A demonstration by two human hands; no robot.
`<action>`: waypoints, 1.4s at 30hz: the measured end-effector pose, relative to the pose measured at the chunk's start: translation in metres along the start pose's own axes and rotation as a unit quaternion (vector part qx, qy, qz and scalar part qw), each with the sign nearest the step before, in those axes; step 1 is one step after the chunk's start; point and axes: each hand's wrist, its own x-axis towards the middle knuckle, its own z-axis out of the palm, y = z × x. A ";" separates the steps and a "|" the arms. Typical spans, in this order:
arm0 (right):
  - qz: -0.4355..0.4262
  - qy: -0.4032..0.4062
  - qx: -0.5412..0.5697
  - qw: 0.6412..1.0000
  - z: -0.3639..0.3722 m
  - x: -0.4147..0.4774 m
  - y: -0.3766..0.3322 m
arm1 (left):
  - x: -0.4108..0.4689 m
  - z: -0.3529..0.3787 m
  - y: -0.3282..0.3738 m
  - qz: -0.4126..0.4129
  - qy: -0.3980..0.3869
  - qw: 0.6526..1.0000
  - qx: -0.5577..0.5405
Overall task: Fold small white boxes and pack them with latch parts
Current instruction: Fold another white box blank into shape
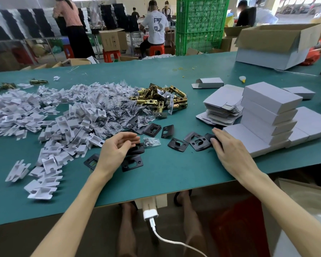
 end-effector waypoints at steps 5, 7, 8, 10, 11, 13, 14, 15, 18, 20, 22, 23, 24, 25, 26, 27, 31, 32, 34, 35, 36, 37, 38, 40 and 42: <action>-0.002 -0.024 -0.009 1.000 0.000 0.002 0.006 | 0.000 0.002 -0.001 0.001 0.000 1.000 0.001; -0.010 -0.041 -0.021 0.999 0.001 0.001 0.007 | -0.001 0.002 0.000 0.002 0.000 1.000 0.004; -0.012 -0.045 -0.021 0.999 0.000 0.001 0.007 | -0.001 0.003 0.000 0.003 0.000 1.000 0.004; -0.015 -0.045 -0.017 0.999 -0.001 0.003 0.008 | -0.001 0.003 0.000 0.004 -0.001 1.000 0.004; -0.018 -0.046 -0.016 0.999 -0.001 0.004 0.008 | -0.001 0.002 0.000 0.004 -0.001 1.000 0.004; -0.021 -0.052 -0.015 0.998 -0.001 0.007 0.009 | -0.002 0.001 0.000 0.002 -0.001 1.000 0.003; -0.020 -0.052 -0.011 0.998 -0.001 0.008 0.009 | -0.002 0.001 0.000 0.001 0.000 1.000 0.004; -0.017 -0.049 -0.004 0.999 -0.002 0.009 0.009 | -0.002 0.001 0.001 0.001 0.001 1.000 0.005; 0.000 -0.034 0.016 0.999 -0.005 0.011 0.014 | -0.003 0.002 0.001 -0.006 0.002 1.000 0.000; 0.011 -0.027 0.024 0.999 -0.008 0.011 0.016 | -0.003 0.002 0.002 -0.008 0.003 1.000 0.000; 0.020 -0.028 0.036 0.999 -0.009 0.013 0.017 | -0.002 0.001 0.002 -0.008 0.004 1.000 -0.004; 0.024 -0.028 0.046 0.998 -0.010 0.014 0.018 | -0.001 0.001 0.002 -0.008 0.003 1.000 -0.008; 0.027 -0.025 0.058 0.998 -0.011 0.015 0.018 | -0.001 0.001 0.001 -0.006 0.002 1.000 -0.010; 0.028 -0.018 0.068 0.997 -0.012 0.018 0.016 | 0.000 0.001 0.001 -0.004 0.000 1.000 -0.009; 0.025 -0.008 0.077 0.997 -0.012 0.022 0.012 | 0.001 -0.001 0.000 -0.004 -0.002 1.000 -0.008; 0.018 0.003 0.085 0.996 -0.014 0.028 0.008 | 0.001 -0.003 -0.001 -0.005 -0.003 1.000 -0.009; -0.010 0.062 0.059 0.996 -0.022 0.071 -0.011 | 0.003 -0.004 -0.003 -0.001 -0.001 1.000 -0.012; -0.005 0.053 0.025 0.998 -0.023 0.085 -0.017 | 0.003 -0.004 -0.003 -0.001 0.000 1.000 -0.012; 0.018 0.003 -0.059 0.998 -0.022 0.109 -0.025 | 0.003 -0.004 -0.002 0.000 0.001 1.000 -0.010; 0.036 -0.024 -0.098 0.994 -0.021 0.119 -0.028 | 0.002 -0.003 -0.001 0.000 0.002 1.000 -0.010; 0.058 -0.045 -0.126 0.989 -0.020 0.127 -0.029 | 0.003 -0.003 -0.001 -0.003 0.004 1.000 -0.011; 0.079 -0.055 -0.139 0.986 -0.019 0.132 -0.030 | 0.003 -0.003 -0.001 -0.005 0.006 1.000 -0.012; 0.094 -0.055 -0.146 0.983 -0.018 0.135 -0.030 | 0.003 -0.003 -0.001 -0.007 0.008 1.000 -0.013; 0.092 -0.038 -0.172 0.980 -0.017 0.136 -0.027 | 0.003 -0.003 -0.001 -0.008 0.008 1.000 -0.016; 0.070 -0.011 -0.187 0.980 -0.019 0.132 -0.024 | 0.004 -0.004 -0.001 -0.010 0.008 1.000 -0.017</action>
